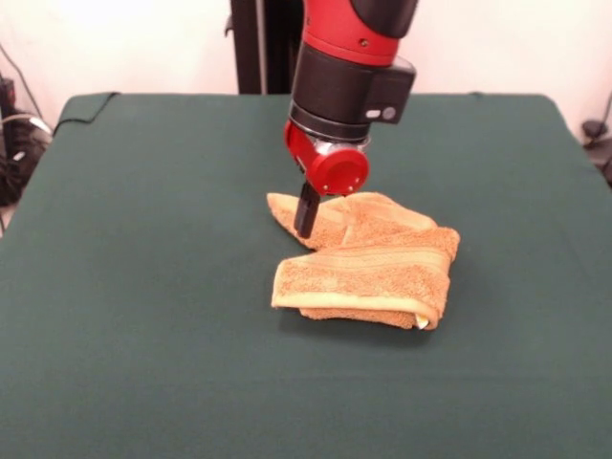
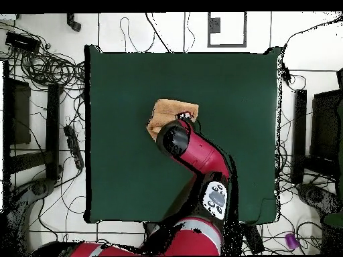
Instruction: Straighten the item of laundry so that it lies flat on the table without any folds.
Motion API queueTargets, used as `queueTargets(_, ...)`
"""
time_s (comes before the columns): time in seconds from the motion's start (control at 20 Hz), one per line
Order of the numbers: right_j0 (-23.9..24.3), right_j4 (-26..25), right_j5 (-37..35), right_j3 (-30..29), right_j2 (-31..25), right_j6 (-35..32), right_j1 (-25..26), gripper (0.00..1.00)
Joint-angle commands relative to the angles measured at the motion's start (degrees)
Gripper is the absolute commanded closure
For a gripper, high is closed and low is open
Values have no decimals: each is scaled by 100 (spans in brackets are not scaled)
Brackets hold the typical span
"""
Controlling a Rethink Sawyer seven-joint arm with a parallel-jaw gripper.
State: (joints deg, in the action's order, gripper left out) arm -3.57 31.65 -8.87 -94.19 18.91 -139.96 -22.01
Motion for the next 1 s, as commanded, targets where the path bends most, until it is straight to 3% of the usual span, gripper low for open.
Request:
queueTargets(0.05, 41, -146, 237, -430, -657, -780, 134, 100)
queueTargets(0.1, -6, -129, 73, -388, -603, -753, 157, 0)
queueTargets(1.0, 37, -101, 207, -357, -804, -854, 282, 0)
